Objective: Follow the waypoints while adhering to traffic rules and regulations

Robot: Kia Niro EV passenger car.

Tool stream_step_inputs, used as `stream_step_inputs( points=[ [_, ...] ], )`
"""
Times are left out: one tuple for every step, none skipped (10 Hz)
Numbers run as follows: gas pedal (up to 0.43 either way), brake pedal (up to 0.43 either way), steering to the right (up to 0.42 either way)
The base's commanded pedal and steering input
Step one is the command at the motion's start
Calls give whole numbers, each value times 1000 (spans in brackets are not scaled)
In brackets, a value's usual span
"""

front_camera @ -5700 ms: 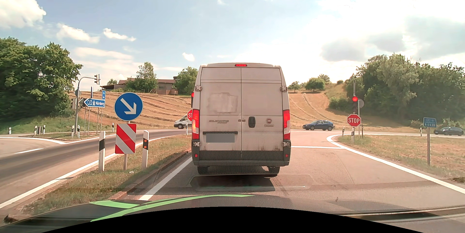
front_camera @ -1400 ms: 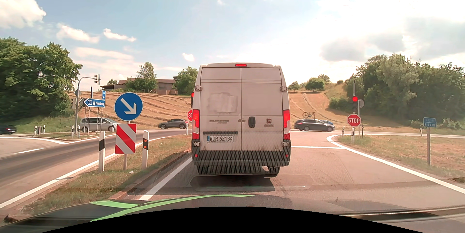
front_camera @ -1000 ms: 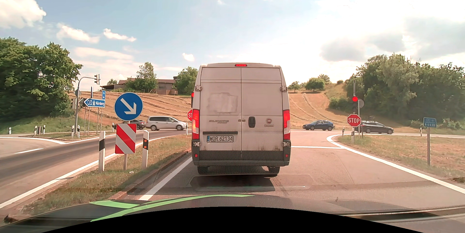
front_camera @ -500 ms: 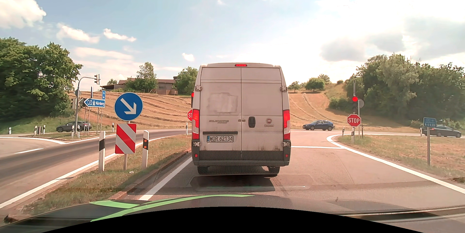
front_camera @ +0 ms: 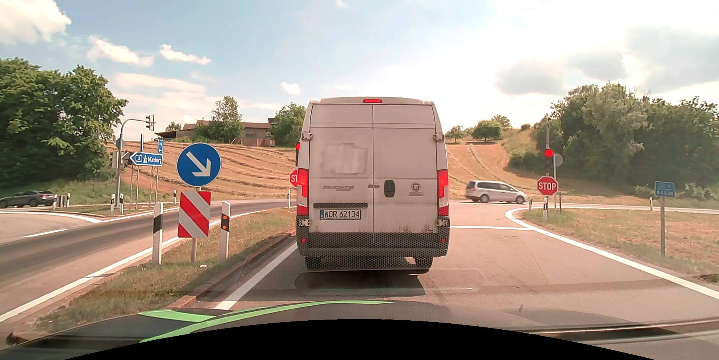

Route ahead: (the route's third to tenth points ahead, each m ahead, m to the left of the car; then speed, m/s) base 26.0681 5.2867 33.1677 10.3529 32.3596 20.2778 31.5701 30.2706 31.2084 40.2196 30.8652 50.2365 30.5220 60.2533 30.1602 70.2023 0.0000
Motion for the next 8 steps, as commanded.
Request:
stream_step_inputs(
  points=[
    [0, 341, -2],
    [0, 341, -2],
    [0, 341, -2],
    [0, 341, -1],
    [0, 341, -2],
    [0, 341, -2],
    [0, 341, -2],
    [0, 341, -2]
  ],
)
